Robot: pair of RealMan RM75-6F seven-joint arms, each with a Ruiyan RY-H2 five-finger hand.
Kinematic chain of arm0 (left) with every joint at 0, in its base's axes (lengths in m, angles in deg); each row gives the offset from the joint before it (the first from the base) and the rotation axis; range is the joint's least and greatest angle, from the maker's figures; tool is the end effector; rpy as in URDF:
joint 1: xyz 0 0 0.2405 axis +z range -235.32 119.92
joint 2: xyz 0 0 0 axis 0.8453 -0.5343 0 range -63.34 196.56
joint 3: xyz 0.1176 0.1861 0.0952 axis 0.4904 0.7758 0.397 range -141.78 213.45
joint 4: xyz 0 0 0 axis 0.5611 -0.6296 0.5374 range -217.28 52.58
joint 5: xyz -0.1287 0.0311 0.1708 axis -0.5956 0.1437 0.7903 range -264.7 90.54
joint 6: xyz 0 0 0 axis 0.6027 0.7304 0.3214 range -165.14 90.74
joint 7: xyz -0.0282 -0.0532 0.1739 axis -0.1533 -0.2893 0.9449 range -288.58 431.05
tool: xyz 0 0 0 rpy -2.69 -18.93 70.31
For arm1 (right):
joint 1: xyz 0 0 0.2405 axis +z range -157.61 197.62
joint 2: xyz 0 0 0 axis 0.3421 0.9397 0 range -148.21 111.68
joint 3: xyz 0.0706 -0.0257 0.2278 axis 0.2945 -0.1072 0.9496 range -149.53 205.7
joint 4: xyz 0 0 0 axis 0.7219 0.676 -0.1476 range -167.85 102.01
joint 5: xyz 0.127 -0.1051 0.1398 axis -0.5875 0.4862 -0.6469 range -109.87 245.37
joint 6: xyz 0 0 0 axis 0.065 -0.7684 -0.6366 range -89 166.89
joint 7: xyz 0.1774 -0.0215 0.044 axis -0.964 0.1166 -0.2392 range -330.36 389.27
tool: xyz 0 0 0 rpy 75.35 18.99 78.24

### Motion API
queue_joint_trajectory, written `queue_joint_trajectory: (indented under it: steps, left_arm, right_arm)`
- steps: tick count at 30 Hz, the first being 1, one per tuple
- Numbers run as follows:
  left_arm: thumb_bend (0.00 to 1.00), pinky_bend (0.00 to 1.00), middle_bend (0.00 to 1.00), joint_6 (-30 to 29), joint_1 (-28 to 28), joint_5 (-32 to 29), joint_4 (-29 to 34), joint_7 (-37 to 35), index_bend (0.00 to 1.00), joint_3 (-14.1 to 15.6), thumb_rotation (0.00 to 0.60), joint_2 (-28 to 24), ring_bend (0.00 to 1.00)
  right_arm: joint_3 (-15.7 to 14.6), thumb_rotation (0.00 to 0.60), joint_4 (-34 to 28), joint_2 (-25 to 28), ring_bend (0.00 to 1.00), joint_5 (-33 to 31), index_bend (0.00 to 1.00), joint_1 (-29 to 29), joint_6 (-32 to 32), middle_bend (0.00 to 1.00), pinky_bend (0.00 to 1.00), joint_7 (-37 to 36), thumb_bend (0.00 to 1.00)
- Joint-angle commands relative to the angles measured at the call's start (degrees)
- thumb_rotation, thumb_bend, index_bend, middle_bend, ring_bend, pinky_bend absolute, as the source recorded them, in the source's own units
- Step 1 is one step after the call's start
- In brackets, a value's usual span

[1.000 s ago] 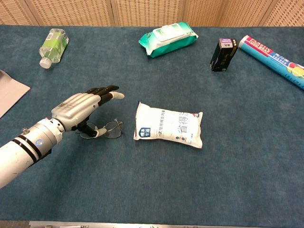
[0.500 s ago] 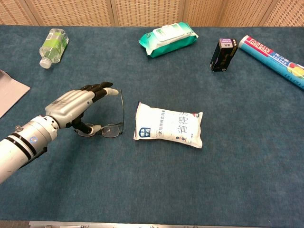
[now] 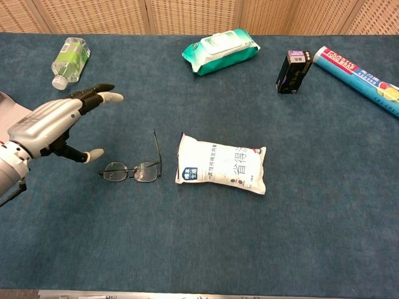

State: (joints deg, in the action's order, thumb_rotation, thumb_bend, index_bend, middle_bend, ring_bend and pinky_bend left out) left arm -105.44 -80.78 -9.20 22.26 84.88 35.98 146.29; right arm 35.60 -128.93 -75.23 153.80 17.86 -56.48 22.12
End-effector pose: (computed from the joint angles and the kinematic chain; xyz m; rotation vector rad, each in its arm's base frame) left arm -0.1654 0.2513 -0.0032 -1.7608 -1.1929 -1.0304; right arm -0.2963 -0.1963 0.2214 1.1716 -0.8074 1.0373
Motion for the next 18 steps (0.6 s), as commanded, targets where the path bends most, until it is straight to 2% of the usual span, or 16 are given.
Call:
queue_joint_trajectory:
  steps: [1, 10, 18]
  left_arm:
    - [0.26, 0.00, 0.00, -1.9, 1.4, 2.2, 3.2, -1.5, 0.11, 0.9, 0.600, -2.7, 0.00]
    - [0.26, 0.00, 0.00, -4.2, 2.4, 7.4, 12.4, -2.5, 0.11, 1.6, 0.600, -8.1, 0.00]
    - [0.26, 0.00, 0.00, -2.3, 0.7, 5.9, 17.4, 2.2, 0.06, -0.4, 0.600, -8.1, 0.00]
  right_arm:
    - [0.0, 0.600, 0.0, 0.0, 0.26, 0.0, 0.60, 0.0, 0.0, 0.39, 0.29, 0.1, 0.29]
    - [0.1, 0.600, -0.1, 0.0, 0.26, 0.2, 0.60, -0.3, -0.7, 0.39, 0.29, 0.0, 0.29]
    - [0.4, 0.600, 0.0, 0.4, 0.26, -0.2, 0.60, -0.7, -1.5, 0.39, 0.29, -0.8, 0.29]
